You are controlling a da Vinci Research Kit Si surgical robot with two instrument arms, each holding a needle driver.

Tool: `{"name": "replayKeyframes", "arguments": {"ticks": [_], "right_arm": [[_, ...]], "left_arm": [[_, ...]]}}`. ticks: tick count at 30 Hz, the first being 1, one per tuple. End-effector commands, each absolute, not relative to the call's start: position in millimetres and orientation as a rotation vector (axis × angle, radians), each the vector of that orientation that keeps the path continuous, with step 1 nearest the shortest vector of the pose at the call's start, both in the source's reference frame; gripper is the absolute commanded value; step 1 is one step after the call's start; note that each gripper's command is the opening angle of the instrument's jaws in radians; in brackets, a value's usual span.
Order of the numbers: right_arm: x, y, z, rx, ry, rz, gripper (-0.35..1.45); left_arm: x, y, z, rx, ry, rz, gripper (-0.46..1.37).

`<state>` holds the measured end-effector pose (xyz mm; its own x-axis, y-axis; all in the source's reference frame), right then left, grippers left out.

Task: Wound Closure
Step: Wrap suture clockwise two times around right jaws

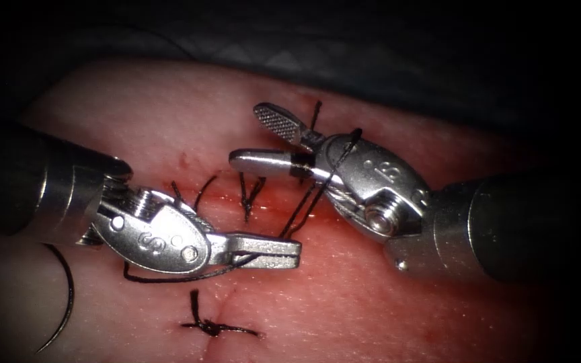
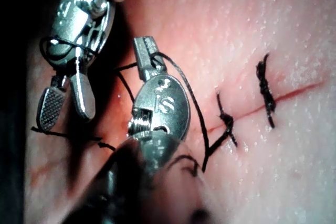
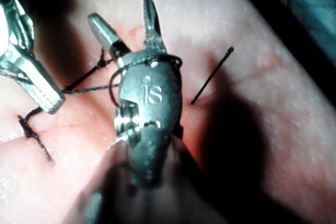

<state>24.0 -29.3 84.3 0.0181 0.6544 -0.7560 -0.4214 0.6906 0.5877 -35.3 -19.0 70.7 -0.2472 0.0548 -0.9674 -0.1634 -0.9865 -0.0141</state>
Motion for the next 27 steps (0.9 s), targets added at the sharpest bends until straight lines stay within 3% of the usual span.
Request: {"name": "replayKeyframes", "arguments": {"ticks": [1, 17, 27], "right_arm": [[24.0, -29.3, 84.2, 0.226, 1.286, 0.838, 1.20], [25.0, -32.6, 87.2, 0.258, 1.120, 0.651, 1.13], [25.0, -33.8, 87.2, 0.346, 1.106, 0.526, 0.87]], "left_arm": [[-35.1, -19.0, 70.6, -1.841, 0.128, 2.374, -0.35], [-33.7, -15.6, 67.2, -1.821, 0.169, 2.399, -0.35], [-32.9, -9.8, 65.3, -1.820, 0.182, 2.396, -0.35]]}}
